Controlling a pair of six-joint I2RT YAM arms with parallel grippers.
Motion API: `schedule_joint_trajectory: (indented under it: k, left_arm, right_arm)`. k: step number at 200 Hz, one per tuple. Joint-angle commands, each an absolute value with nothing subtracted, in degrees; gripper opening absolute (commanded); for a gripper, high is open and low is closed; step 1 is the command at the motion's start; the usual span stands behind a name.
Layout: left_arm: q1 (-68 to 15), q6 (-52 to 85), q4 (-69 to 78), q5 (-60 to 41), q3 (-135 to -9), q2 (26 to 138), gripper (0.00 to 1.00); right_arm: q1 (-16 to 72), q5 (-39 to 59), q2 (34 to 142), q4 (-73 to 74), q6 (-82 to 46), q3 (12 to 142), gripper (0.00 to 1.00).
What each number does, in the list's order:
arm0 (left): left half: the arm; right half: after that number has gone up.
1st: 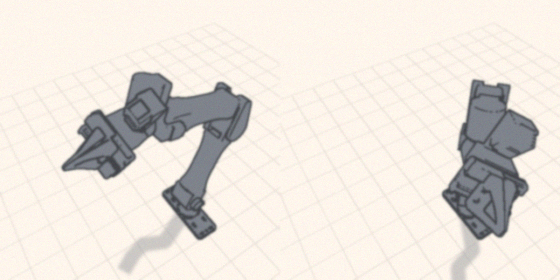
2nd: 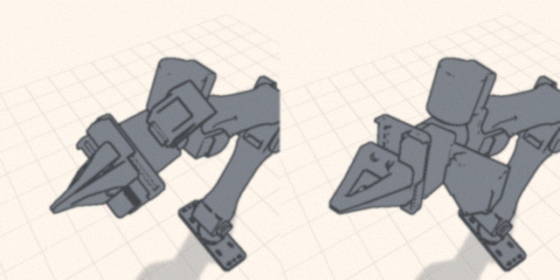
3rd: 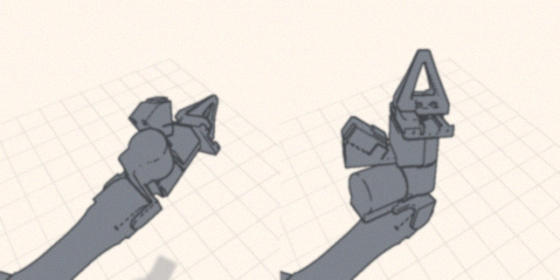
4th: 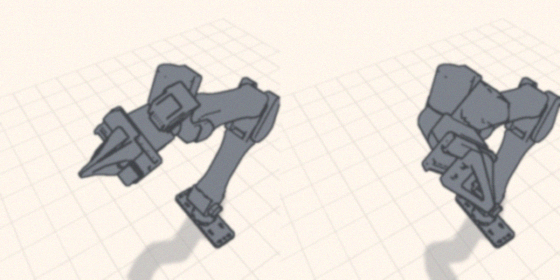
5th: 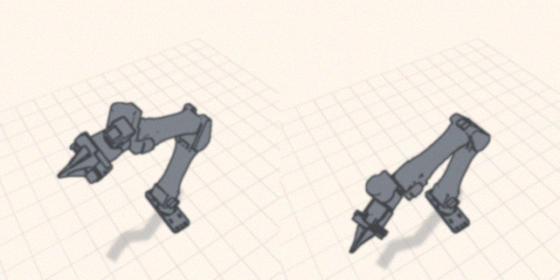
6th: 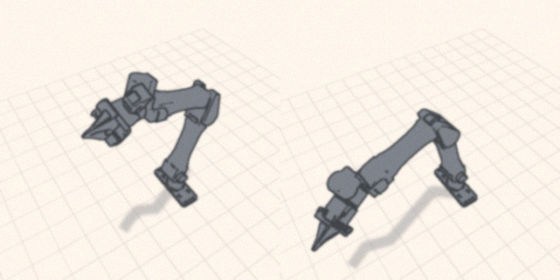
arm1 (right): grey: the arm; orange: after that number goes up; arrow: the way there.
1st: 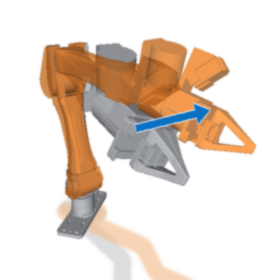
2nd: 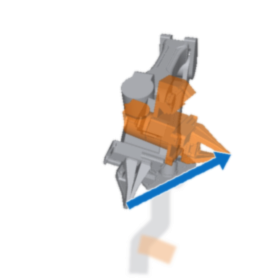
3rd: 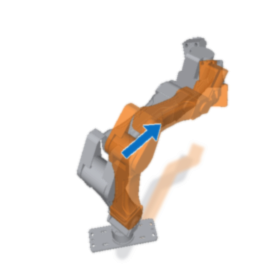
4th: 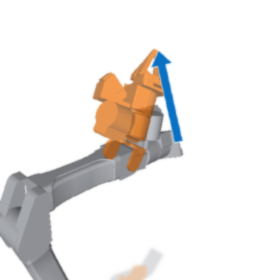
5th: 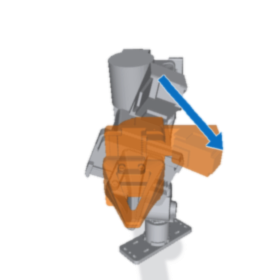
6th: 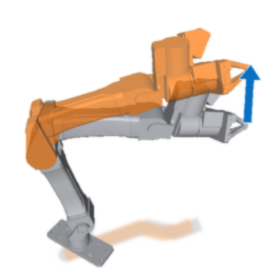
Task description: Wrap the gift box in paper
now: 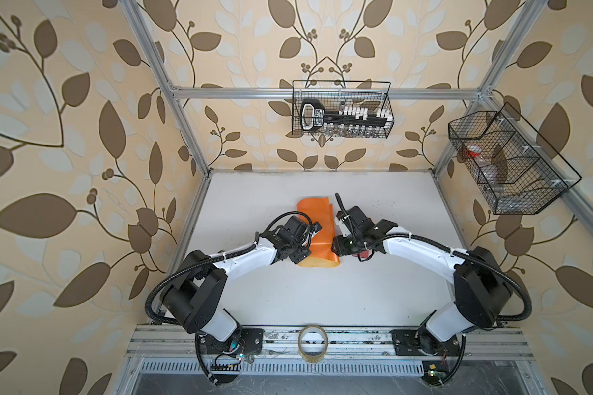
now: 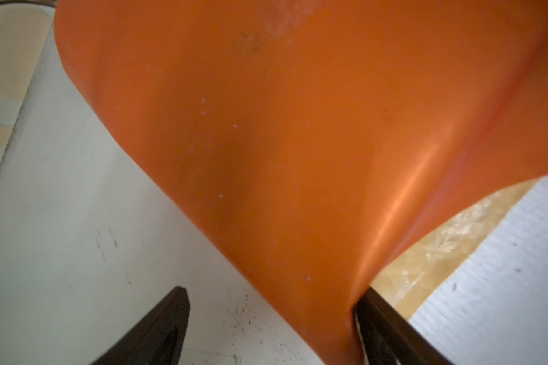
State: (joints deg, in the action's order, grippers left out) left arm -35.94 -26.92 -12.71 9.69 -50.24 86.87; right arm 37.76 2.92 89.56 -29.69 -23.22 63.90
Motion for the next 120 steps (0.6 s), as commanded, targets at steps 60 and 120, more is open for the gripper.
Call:
schedule_joint_trajectory:
  k: [60,120]
  left_arm:
    - [-27.51,-28.74,-4.44,9.09,-46.66,85.59,0.83]
    - [-26.83,-26.22,-4.19,1.63,-46.29,86.81,0.78]
  right_arm:
    - [36.18,12.35,88.88,-3.93,0.5,64.86,0.46]
    - [33.19,21.1,108.57,-11.52,-8.69,83.18,0.21]
